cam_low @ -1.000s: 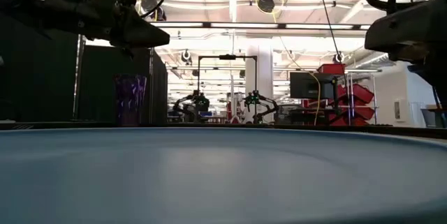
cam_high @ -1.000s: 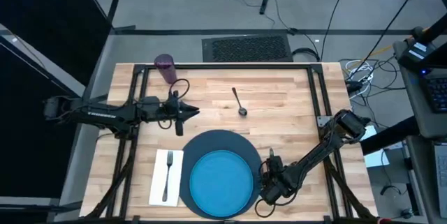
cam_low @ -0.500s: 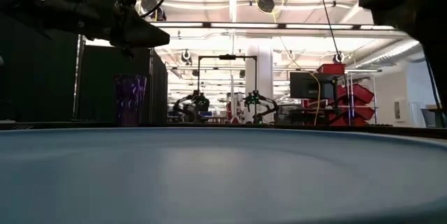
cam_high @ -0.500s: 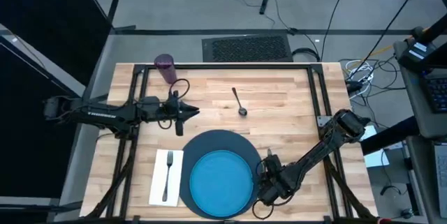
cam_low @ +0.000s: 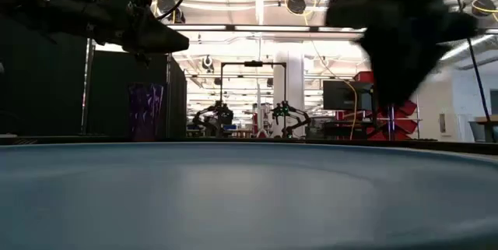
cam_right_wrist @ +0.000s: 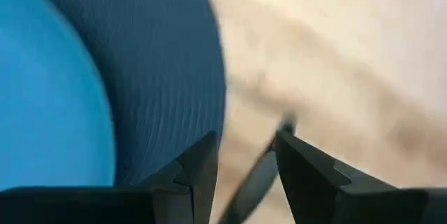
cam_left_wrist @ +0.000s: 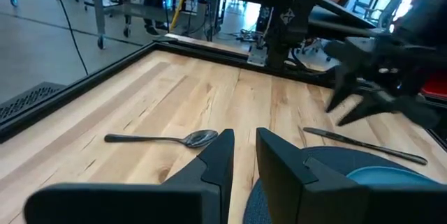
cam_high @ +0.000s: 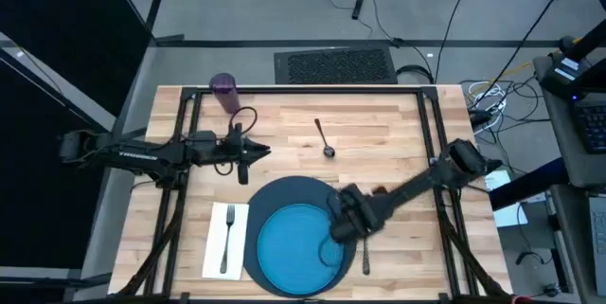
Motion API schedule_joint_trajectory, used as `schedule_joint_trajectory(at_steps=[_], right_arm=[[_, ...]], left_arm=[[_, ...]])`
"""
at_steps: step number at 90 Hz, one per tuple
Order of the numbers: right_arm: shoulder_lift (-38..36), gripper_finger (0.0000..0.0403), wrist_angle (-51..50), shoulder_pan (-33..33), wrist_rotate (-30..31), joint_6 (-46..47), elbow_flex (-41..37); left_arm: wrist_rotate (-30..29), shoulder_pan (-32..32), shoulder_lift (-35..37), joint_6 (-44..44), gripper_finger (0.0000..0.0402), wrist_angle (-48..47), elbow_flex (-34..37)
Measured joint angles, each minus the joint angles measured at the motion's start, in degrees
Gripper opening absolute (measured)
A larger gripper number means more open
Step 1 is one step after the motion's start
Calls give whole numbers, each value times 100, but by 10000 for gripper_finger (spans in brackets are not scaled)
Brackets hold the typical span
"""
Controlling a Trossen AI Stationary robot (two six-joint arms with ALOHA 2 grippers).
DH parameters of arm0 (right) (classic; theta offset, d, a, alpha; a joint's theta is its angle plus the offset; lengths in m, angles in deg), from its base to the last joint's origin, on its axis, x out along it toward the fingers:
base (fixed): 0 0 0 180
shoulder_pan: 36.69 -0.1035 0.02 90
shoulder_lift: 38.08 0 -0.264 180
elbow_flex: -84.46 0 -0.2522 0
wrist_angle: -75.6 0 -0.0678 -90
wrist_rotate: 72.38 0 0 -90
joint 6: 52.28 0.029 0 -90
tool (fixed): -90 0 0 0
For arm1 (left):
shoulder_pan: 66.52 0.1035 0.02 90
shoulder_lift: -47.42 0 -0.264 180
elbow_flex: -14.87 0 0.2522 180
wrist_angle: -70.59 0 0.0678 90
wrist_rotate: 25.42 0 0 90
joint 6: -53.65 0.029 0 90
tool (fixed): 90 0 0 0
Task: Set table place
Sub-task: Put the silver spoon on the middle right of the table
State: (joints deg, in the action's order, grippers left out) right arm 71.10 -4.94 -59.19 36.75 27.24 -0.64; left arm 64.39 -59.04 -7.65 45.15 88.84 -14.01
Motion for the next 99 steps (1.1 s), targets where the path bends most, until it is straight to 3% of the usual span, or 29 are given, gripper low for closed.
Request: schedule_joint_trajectory(at_steps=[10,32,44,65,78,99], right_arm=[[0,130,233,727,153,-1605,0],[0,130,1523,2032,11,-6815,0],[0,130,1749,2551,-120,-9441,0],[0,130,1986,3167,-118,-13068,-2],[0,130,2551,3439,-57,-14718,-2],[0,130,3070,3749,-219,-16233,-2]], left_arm=[[0,0,0,31,47,-21,0],[0,-1,0,144,47,-164,-2],[0,1,0,166,47,-161,-4],[0,1,0,193,47,-157,-4],[0,1,0,417,47,-151,-4],[-2,108,0,458,47,-66,-4]])
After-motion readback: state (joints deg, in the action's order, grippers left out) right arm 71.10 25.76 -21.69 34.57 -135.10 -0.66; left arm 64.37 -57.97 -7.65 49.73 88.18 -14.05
